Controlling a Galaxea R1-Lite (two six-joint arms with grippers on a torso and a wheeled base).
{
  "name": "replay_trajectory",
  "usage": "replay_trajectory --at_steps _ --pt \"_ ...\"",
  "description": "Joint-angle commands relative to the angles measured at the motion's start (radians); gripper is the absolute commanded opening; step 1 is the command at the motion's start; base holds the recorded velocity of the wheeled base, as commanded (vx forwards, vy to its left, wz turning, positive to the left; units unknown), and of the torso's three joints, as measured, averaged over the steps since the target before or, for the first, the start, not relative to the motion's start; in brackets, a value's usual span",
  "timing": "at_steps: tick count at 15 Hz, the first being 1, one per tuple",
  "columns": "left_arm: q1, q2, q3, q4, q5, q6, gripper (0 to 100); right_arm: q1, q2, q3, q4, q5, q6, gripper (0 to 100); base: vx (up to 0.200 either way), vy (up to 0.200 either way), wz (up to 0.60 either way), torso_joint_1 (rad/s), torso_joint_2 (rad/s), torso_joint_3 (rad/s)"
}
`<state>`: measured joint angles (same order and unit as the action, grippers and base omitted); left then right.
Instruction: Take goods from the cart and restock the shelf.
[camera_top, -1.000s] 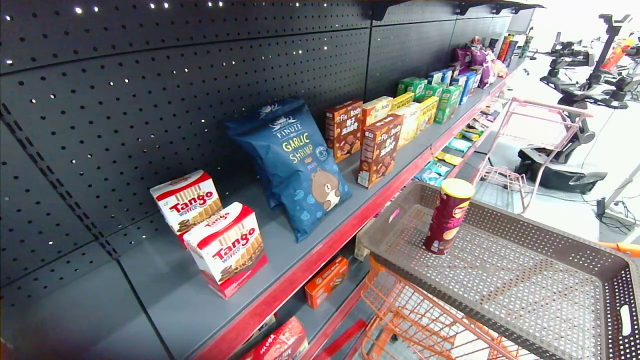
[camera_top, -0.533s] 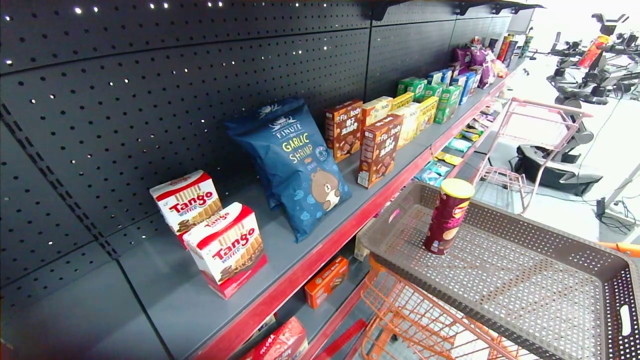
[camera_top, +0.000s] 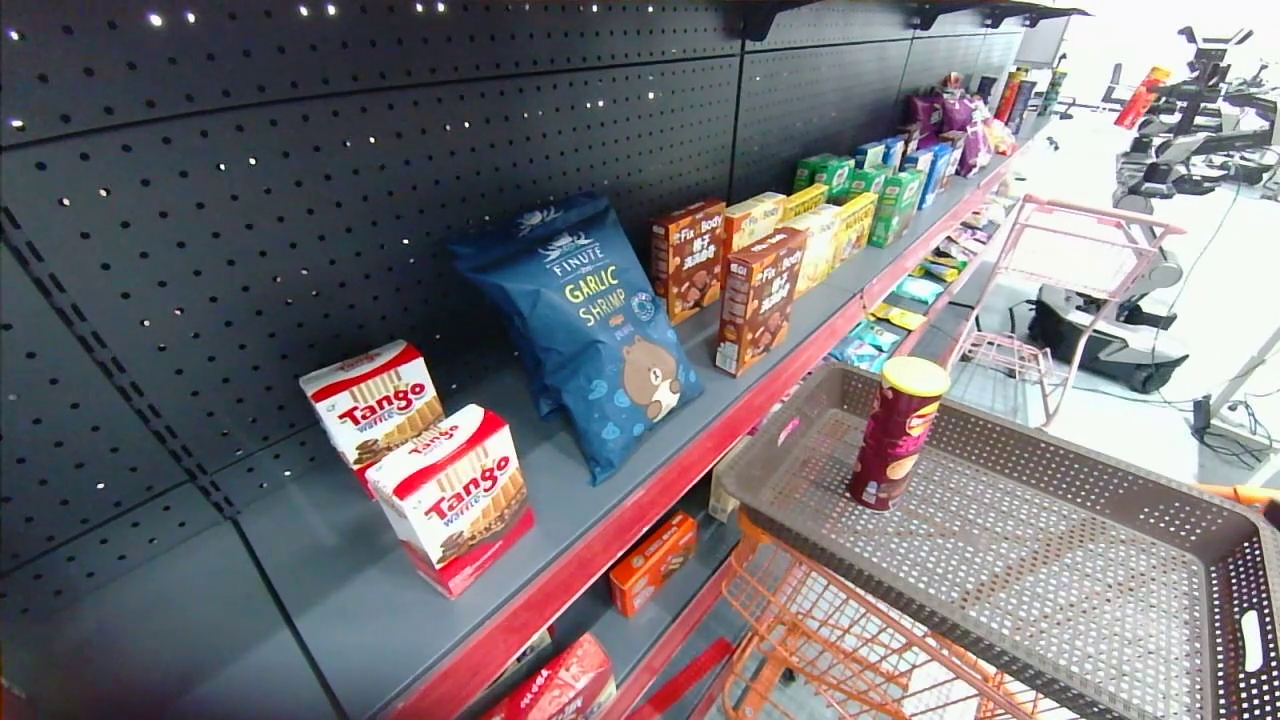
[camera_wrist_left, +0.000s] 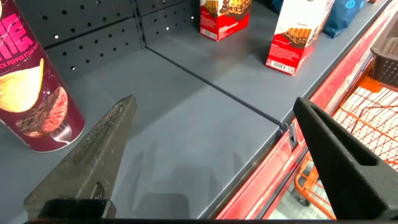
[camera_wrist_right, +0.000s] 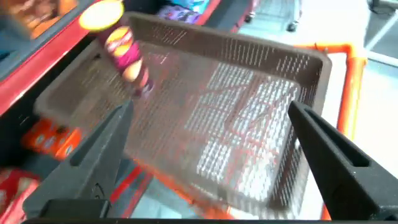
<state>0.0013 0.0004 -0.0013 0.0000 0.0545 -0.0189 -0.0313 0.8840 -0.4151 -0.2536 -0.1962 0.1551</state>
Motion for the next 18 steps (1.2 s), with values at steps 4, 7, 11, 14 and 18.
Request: replay_trajectory --at_steps 4,7,11,14,18 --pt "0.0 0.0 0.0 0.0 -0.001 -0.001 100 -0.093 0.544 -0.073 -0.331 0.185 -0.048 100 0.0 0.0 0.0 0.0 0.0 0.0" --pt "0.0 0.0 0.0 0.0 0.001 -0.001 100 -0.047 0.63 -0.136 -0.337 0.233 -0.045 100 0.0 0.0 0.0 0.0 0.0 0.0" --pt "0.0 0.0 0.0 0.0 0.001 -0.001 100 -0.018 0.734 -0.192 -0.392 0.333 -0.083 100 0.0 0.0 0.0 0.0 0.0 0.0" --pt "0.0 0.0 0.0 0.0 0.001 -0.001 100 -0.018 0.831 -0.223 -0.44 0.363 -0.146 100 0.0 0.0 0.0 0.0 0.0 0.0" --pt "0.0 0.0 0.0 0.0 0.001 -0.001 100 -0.022 0.951 -0.225 -0.596 0.439 -0.212 100 0.0 0.0 0.0 0.0 0.0 0.0"
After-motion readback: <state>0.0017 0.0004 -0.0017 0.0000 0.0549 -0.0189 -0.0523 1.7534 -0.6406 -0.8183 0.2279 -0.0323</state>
